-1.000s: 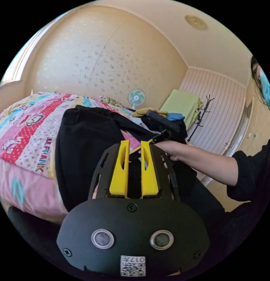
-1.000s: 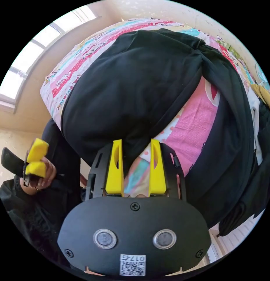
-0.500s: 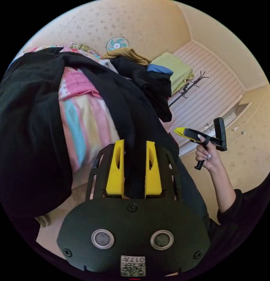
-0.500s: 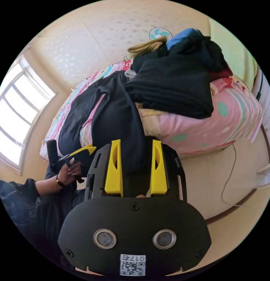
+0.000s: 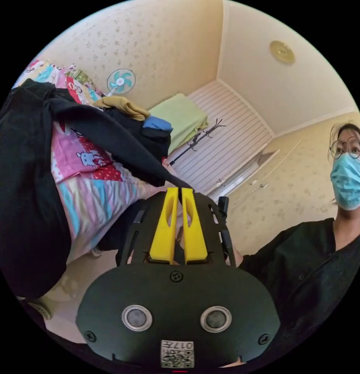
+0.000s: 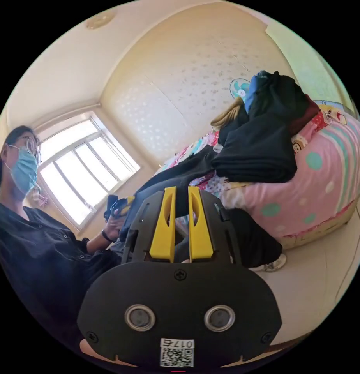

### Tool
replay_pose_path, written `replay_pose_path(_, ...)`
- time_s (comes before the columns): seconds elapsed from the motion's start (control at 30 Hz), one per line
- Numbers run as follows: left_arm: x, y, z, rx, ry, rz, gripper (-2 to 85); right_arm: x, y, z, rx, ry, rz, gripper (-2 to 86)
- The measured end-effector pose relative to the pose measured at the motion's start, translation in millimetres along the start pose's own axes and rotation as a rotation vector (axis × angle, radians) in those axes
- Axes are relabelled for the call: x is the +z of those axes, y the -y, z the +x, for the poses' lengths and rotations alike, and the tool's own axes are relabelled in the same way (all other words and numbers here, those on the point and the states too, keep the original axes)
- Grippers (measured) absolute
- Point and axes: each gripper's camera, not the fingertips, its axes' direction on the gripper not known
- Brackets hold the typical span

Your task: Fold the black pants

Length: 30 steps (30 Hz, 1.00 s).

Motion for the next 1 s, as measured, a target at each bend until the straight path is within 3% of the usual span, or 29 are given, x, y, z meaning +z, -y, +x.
replay_pose_path(0.07, 27, -40, -24, -0.143, 0.13, -0.231, -0.8, 14, -6, 17, 0.084, -0.126, -0.154, 3.5)
replay_pose_path(0.13, 28, -61, -48, -0.258, 0.071, -0.269, -0.7, 14, -13, 22, 0.098, -0.073, -0.15, 3.2)
replay_pose_path(0.23, -11, -45, -67, -0.321, -0.116, -0.117, -0.1, -8, -17, 16, 0.096, 0.065, -0.022, 2.9)
replay_pose_path(0.37, -43, 11, -29, -0.218, -0.125, 0.017, 9.5, -23, 9, -43, -0.128, 0.335, 0.082, 2.7)
replay_pose_path(0.47, -31, 64, 7, -0.101, -0.209, -0.031, 13.4, 10, 37, -104, -0.312, 0.344, -0.085, 2.7)
replay_pose_path(0.53, -25, 90, 12, -0.099, -0.152, -0.034, 13.7, 40, 47, -138, -0.418, 0.351, -0.21, 2.7)
replay_pose_path(0.63, -11, 112, -16, -0.241, 0.069, -0.098, 13.9, 84, 53, -177, -0.517, 0.379, -0.354, 2.9)
replay_pose_path(0.7, 2, 116, -40, -0.307, -0.008, -0.136, 14.0, 109, 52, -195, -0.567, 0.384, -0.426, 3.2)
replay_pose_path(0.8, 16, 108, -74, -0.411, -0.054, -0.17, 9.1, 136, 54, -198, -0.584, 0.408, -0.5, 3.8)
replay_pose_path(0.9, 1, 91, -82, -0.434, -0.075, -0.064, 1.1, 143, 79, -182, -0.56, 0.547, -0.526, 4.8)
replay_pose_path(1.0, -6, 86, -77, -0.416, -0.086, -0.029, -0.3, 138, 146, -153, -0.424, 0.588, -0.308, 7.6)
